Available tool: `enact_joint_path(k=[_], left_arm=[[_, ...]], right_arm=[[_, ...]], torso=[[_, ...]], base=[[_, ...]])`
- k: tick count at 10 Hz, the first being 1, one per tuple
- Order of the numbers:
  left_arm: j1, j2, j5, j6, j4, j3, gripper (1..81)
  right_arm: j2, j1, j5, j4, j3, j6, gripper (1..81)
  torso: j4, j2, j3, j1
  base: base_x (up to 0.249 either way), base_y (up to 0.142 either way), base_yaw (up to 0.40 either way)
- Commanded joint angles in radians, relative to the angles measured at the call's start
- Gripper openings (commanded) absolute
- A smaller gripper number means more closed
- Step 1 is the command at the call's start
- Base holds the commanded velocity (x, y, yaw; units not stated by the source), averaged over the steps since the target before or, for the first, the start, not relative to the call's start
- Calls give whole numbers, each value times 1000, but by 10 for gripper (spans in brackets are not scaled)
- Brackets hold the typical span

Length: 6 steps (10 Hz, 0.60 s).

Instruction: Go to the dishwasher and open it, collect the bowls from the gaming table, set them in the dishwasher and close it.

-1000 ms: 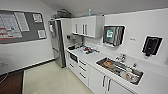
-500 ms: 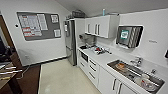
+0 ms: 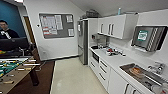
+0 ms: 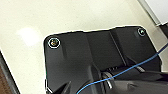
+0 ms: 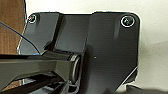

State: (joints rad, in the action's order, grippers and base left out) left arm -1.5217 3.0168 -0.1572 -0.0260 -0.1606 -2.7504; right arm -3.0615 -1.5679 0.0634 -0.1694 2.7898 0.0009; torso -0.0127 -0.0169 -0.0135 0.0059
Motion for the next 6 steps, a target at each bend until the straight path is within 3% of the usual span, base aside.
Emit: enact_joint_path(k=[1,6], left_arm=[[48,-5,42,4,0,-2,811],[48,-5,42,6,-2,-3,811]], right_arm=[[-2,44,-48,-15,-4,-4,811],[-1,45,-47,-24,-1,-12,811]], torso=[[0,0,0,0],[0,0,0,0]], base=[[0,0,367],[0,0,367]])
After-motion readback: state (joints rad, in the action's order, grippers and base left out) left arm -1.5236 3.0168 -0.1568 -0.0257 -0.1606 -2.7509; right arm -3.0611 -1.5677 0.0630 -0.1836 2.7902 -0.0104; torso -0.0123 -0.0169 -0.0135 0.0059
